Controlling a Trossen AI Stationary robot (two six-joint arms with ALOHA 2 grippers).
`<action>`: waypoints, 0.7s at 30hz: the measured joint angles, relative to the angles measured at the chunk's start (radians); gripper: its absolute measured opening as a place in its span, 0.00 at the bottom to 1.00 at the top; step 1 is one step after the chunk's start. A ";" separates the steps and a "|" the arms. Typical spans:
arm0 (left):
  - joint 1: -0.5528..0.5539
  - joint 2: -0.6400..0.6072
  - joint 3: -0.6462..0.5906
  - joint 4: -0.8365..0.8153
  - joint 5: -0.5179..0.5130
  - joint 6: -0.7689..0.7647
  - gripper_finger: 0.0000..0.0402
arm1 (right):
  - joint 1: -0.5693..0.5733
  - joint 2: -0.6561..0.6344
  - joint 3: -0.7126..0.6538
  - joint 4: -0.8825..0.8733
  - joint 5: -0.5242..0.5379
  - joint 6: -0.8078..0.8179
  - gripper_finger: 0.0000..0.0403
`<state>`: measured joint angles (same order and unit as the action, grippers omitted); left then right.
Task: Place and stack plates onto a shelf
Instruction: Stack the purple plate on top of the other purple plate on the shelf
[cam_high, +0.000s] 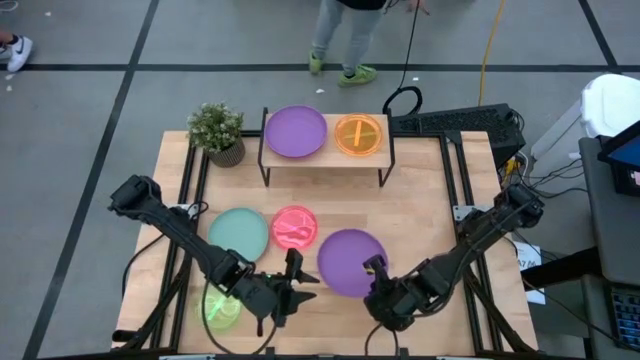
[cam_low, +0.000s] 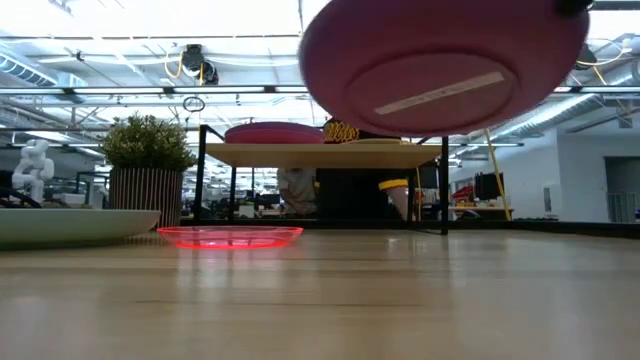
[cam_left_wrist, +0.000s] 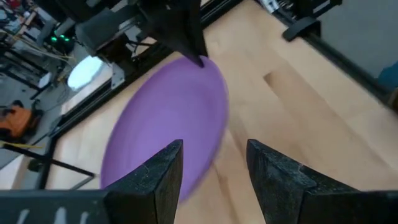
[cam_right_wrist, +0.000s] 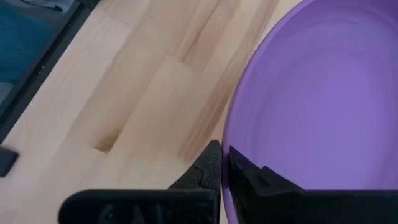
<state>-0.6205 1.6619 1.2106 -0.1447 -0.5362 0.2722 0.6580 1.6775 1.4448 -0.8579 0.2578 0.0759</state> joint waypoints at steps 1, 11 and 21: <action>0.010 0.000 0.000 -0.002 0.019 0.008 0.45 | -0.006 0.000 0.000 0.011 -0.008 -0.017 0.00; 0.060 0.001 0.000 -0.108 0.143 0.031 0.45 | -0.045 0.000 0.000 0.045 -0.030 -0.124 0.00; 0.071 0.001 0.000 -0.192 0.153 0.036 0.45 | -0.050 0.000 0.000 0.128 -0.106 -0.185 0.00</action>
<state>-0.5498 1.6627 1.2110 -0.3366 -0.3832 0.3078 0.6079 1.6775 1.4448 -0.7296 0.1523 -0.1089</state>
